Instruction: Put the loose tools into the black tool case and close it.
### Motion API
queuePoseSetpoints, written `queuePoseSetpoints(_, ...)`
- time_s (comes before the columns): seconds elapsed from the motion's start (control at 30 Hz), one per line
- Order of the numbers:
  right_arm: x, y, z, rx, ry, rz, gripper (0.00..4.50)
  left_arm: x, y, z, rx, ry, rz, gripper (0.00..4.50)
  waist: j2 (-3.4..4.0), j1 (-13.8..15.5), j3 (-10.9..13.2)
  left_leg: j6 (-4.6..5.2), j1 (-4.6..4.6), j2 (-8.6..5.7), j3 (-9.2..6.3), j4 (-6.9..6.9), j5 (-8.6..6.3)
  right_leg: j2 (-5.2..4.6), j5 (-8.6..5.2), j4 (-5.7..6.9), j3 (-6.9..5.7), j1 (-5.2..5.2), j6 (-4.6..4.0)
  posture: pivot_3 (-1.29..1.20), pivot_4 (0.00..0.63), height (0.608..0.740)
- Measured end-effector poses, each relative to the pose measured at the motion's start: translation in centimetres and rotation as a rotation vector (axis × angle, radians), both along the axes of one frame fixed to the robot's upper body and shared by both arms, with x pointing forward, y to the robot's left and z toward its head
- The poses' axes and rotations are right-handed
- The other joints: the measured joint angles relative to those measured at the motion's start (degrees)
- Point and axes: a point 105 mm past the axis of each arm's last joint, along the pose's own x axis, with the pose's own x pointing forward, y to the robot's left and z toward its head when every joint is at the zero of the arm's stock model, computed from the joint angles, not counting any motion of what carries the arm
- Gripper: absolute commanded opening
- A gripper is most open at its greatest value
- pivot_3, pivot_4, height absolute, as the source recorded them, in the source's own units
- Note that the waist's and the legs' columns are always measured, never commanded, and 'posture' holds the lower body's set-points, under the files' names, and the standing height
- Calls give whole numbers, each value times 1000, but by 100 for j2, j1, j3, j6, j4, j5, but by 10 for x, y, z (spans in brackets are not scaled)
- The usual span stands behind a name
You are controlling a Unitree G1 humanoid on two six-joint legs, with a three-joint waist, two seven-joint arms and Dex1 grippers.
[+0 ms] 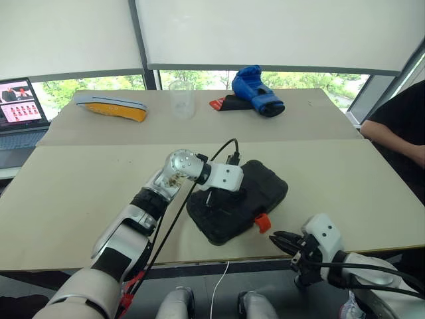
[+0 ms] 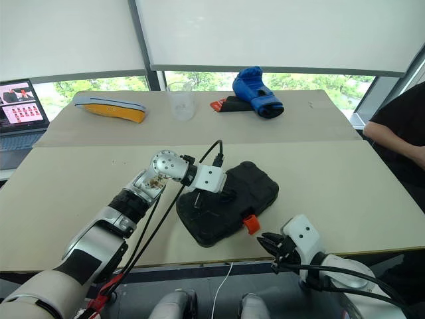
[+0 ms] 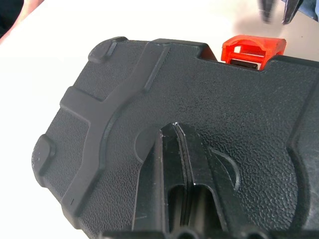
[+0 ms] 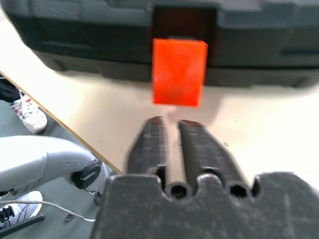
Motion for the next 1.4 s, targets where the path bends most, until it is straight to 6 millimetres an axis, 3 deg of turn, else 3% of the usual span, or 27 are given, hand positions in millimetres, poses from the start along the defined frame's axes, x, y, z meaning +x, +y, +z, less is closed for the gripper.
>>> queuePoseSetpoints(0.4,37,1,-11,-64,-16,-5,99,0,0,0,0,-1,-2,0,0,-8,0,0,-1,-2,3,0,0,-3,0,-2,-5,-3,0,0,150,740)
queuePoseSetpoints(0.63,38,6,-16,-54,1,4,99,0,-1,0,-1,-1,-2,0,0,17,0,0,4,-5,3,2,0,-5,0,8,-4,-4,0,0,150,740)
queuePoseSetpoints(0.83,26,9,-23,-45,34,14,99,-1,-2,0,-3,-1,-5,0,0,50,-1,0,11,-5,4,3,0,-5,0,17,-3,-3,0,0,150,740)
queuePoseSetpoints(1.1,36,22,-24,1,21,3,99,1,0,0,4,-6,2,0,-3,27,-1,0,13,-3,4,3,1,-3,1,19,-4,-2,0,0,150,740)
queuePoseSetpoints(1.4,37,16,-3,13,-27,-23,99,1,6,0,16,-44,-13,0,-4,-24,0,0,11,-6,7,5,1,-6,1,63,9,-13,0,0,150,740)
